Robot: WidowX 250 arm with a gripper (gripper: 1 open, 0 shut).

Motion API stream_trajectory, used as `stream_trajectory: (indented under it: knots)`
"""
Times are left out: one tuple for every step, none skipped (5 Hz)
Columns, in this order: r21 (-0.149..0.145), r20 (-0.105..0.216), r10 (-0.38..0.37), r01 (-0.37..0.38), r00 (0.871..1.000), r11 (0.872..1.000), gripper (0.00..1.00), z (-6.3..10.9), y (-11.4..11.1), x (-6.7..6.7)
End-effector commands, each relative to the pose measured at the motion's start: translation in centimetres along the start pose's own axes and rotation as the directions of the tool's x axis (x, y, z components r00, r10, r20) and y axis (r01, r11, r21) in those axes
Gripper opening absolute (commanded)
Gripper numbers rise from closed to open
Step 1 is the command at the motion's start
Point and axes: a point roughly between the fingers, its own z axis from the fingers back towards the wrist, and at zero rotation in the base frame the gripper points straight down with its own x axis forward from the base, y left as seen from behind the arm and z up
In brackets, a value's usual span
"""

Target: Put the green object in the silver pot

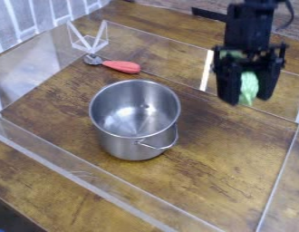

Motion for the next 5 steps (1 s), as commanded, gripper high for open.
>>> stream_trajectory:
  knots:
    - [-0.119,0.044,0.023,-0.018,0.999,0.993,0.0,4.9,0.2,0.5]
    - [-0.115,0.049,0.014,-0.008,0.999,0.993,0.0,3.9,0.7,1.1]
    - [-0.115,0.054,0.01,-0.003,0.998,0.993,0.0,4.3,1.8,1.4]
    - [-0.11,0.055,0.023,-0.017,0.998,0.994,0.0,4.5,0.8,0.7]
    - [-0.108,0.055,0.034,-0.028,0.998,0.994,0.0,4.4,-0.2,0.0]
